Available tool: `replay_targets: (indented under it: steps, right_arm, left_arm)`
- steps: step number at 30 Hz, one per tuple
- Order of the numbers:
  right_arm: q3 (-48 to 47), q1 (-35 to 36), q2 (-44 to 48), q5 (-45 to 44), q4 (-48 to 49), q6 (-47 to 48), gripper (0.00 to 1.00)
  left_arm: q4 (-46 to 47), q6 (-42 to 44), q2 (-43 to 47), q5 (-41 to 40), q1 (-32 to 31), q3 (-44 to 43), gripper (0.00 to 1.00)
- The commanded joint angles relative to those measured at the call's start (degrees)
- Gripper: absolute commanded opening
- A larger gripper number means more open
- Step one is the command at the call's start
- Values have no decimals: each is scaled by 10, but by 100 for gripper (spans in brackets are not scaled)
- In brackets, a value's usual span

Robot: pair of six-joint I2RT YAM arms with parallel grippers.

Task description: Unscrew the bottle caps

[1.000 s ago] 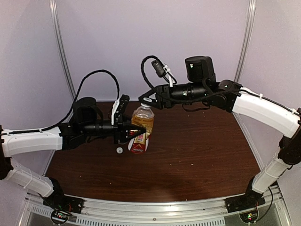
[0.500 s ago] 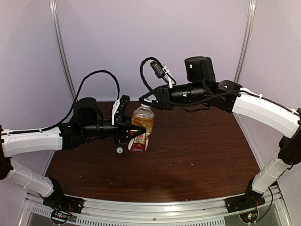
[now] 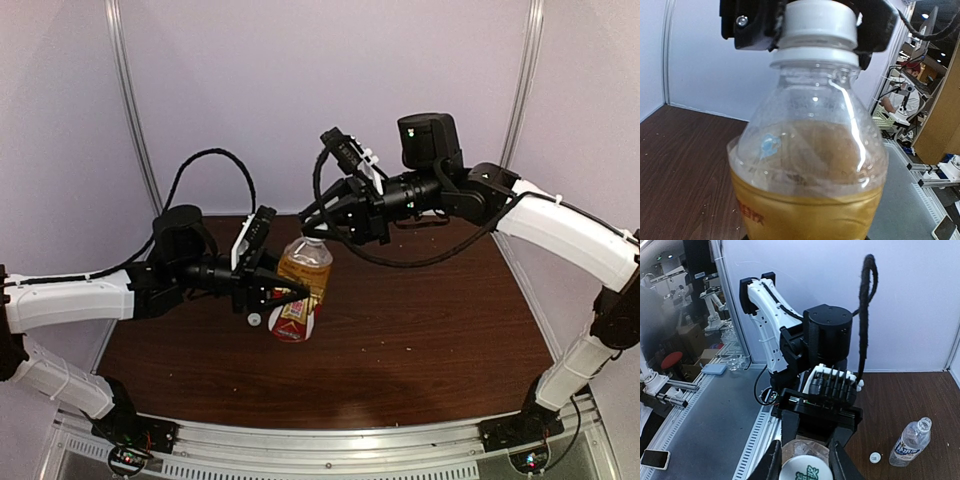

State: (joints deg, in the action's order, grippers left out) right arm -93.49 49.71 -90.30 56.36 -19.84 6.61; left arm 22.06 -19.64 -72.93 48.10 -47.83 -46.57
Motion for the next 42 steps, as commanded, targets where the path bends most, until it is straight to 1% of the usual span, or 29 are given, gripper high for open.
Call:
replay_targets:
  steps: [1, 10, 15, 22, 26, 30, 32, 36, 39, 42]
  right_arm:
    - [-27, -10, -18, 94, -68, 99, 25]
    - [-14, -10, -9, 64, -59, 72, 28]
    - [5, -10, 5, 42, -38, 52, 38]
    - [18, -10, 21, 30, -24, 32, 48]
    - [30, -10, 40, 11, -7, 10, 57]
    - [47, -10, 58, -39, 38, -51, 69]
    - [45, -10, 62, -64, 52, -90, 73]
    - [29, -7, 57, -134, 66, -187, 75]
    - [12, -2, 47, -189, 49, -226, 79]
    - [13, 3, 41, -217, 47, -252, 80]
  left_arm:
    - [109, -37, 7, 76, 2, -6, 36]
    - [110, -34, 2, 63, 2, -3, 36]
    - [106, -32, 2, 53, 2, -1, 36]
    - [100, -27, 2, 38, 3, 0, 36]
    - [91, -22, 3, 24, 2, -1, 36]
    - [65, -8, 5, -1, 2, -5, 36]
    - [51, -1, 5, -16, 2, -9, 36]
    - [34, 8, 5, -39, 2, -13, 36]
    - [25, 13, 5, -55, 2, -15, 36]
    - [18, 16, 4, -69, 2, -16, 36]
